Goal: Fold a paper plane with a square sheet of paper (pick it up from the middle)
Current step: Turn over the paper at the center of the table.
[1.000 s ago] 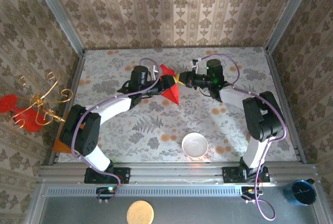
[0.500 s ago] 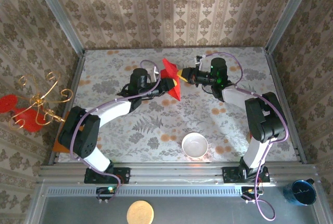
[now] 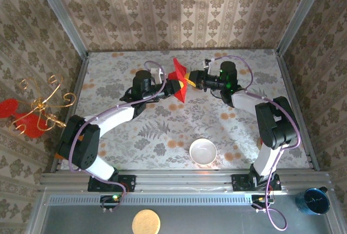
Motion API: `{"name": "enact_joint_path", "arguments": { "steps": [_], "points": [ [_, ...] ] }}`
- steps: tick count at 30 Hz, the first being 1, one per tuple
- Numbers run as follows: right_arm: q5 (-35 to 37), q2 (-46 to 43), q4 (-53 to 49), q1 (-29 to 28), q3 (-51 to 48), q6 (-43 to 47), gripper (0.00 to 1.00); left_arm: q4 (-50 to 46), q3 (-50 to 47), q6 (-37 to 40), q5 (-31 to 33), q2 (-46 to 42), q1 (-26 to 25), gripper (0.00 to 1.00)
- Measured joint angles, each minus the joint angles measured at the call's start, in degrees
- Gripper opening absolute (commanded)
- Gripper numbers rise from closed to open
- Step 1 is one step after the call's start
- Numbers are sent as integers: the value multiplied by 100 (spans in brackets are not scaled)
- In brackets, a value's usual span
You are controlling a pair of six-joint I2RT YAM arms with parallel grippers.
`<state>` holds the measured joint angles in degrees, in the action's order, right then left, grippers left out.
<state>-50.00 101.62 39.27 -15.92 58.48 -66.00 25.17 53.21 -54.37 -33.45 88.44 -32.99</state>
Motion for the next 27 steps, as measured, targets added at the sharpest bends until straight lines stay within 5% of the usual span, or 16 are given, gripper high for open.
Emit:
{"name": "enact_joint_path", "arguments": {
  "steps": [9,14,19,27],
  "points": [
    [236,-640,-953,229,-72,654,50,-107,0,197,37,42,2,12],
    [715,-1196,-1639,542,-356,1263,58,-1139,188,866,352,44,-11,11],
    [1432,-1742,-2404,645,-734,1878,61,-3163,1255,2133,1617,162,-326,11],
    [2656,-2590,-3233,686,-1154,2608,67,-5445,3134,3947,4494,1150,-1152,10]
  ]
}}
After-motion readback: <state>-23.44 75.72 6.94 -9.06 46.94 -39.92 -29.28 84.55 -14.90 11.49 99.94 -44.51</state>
